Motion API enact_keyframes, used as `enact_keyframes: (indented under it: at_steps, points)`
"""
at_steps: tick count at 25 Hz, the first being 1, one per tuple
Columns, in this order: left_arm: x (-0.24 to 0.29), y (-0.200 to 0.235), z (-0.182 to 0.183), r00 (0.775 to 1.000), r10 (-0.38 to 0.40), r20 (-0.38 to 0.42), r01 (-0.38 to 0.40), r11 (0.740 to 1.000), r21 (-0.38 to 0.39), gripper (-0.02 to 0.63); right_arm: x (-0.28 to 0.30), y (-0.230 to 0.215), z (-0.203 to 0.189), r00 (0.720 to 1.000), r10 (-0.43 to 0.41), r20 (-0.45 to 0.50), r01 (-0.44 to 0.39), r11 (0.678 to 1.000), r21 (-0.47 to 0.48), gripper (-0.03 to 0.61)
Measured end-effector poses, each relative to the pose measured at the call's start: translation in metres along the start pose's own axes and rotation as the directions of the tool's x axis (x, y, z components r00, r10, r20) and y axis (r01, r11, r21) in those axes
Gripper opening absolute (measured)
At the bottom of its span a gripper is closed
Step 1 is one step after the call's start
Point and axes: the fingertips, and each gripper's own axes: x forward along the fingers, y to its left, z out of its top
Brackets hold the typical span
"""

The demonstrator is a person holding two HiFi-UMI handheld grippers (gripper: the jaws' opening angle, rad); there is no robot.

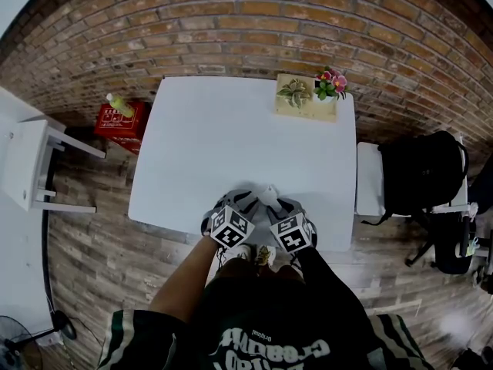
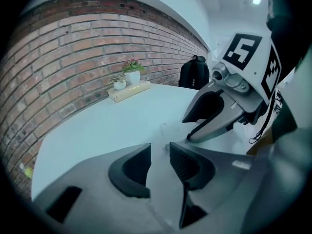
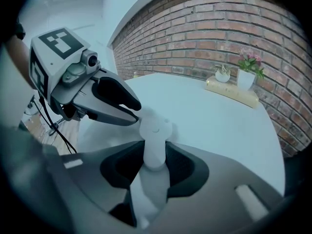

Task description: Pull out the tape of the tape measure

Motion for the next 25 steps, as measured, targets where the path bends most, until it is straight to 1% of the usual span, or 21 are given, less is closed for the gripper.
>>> enact_keyframes:
  at_steps: [2, 7, 9, 10, 14, 15, 16, 17, 19, 22, 24, 25]
  points:
    - [0.004, -0.002, -0.001, 1.000, -0.008, -0.018, 0.009, 0.999, 0.039, 0.127, 0.001, 0.001, 0.000, 1.000, 0.011, 0.000, -0.011, 1.000, -0.008, 0.150]
    - [0.011, -0.006, 0.000, 0.998, -0.041, -0.041, 0.044, 0.994, 0.101, 0.126, -0.001, -0.001, 0.000, 0.999, 0.038, -0.011, -0.038, 0.999, -0.013, 0.152]
    - [0.012, -0.010, 0.000, 0.997, -0.068, -0.043, 0.073, 0.991, 0.116, 0.098, -0.001, -0.002, 0.000, 0.999, 0.047, -0.007, -0.047, 0.999, -0.017, 0.152]
    - [0.013, -0.012, 0.000, 0.996, -0.079, -0.042, 0.083, 0.990, 0.118, 0.069, -0.001, -0.002, -0.001, 0.999, 0.052, -0.007, -0.052, 0.998, -0.018, 0.152]
    - [0.014, -0.011, -0.001, 0.996, -0.085, -0.040, 0.088, 0.993, 0.073, 0.066, 0.002, -0.001, -0.002, 0.997, 0.078, 0.001, -0.078, 0.997, -0.010, 0.157]
    - [0.014, -0.011, -0.001, 0.995, -0.086, -0.045, 0.089, 0.994, 0.065, 0.057, 0.002, -0.001, -0.002, 0.997, 0.080, 0.009, -0.080, 0.997, -0.010, 0.177]
    - [0.015, -0.012, 0.000, 0.995, -0.092, -0.050, 0.094, 0.994, 0.059, 0.037, 0.001, -0.002, 0.000, 0.997, 0.073, 0.016, -0.073, 0.997, -0.014, 0.196]
    - [0.015, -0.014, 0.000, 0.993, -0.103, -0.051, 0.106, 0.993, 0.054, 0.037, 0.000, -0.004, 0.001, 0.998, 0.058, 0.020, -0.057, 0.998, -0.020, 0.220]
    - [0.016, -0.018, 0.002, 0.992, -0.118, -0.048, 0.120, 0.992, 0.038, 0.035, -0.001, -0.008, 0.002, 0.999, 0.031, 0.014, -0.031, 0.999, -0.025, 0.227]
    - [0.017, -0.017, 0.003, 0.994, -0.098, -0.042, 0.097, 0.995, -0.011, 0.035, -0.001, -0.010, 0.001, 1.000, 0.022, 0.002, -0.022, 0.999, -0.041, 0.205]
    - [0.017, -0.013, 0.002, 0.997, -0.066, -0.040, 0.065, 0.997, -0.043, 0.037, -0.001, -0.010, 0.000, 1.000, 0.015, 0.002, -0.015, 0.999, -0.044, 0.188]
    - [0.018, -0.011, 0.002, 0.998, -0.048, -0.042, 0.046, 0.997, -0.056, 0.037, -0.002, -0.010, 0.000, 1.000, 0.005, 0.000, -0.005, 0.999, -0.037, 0.169]
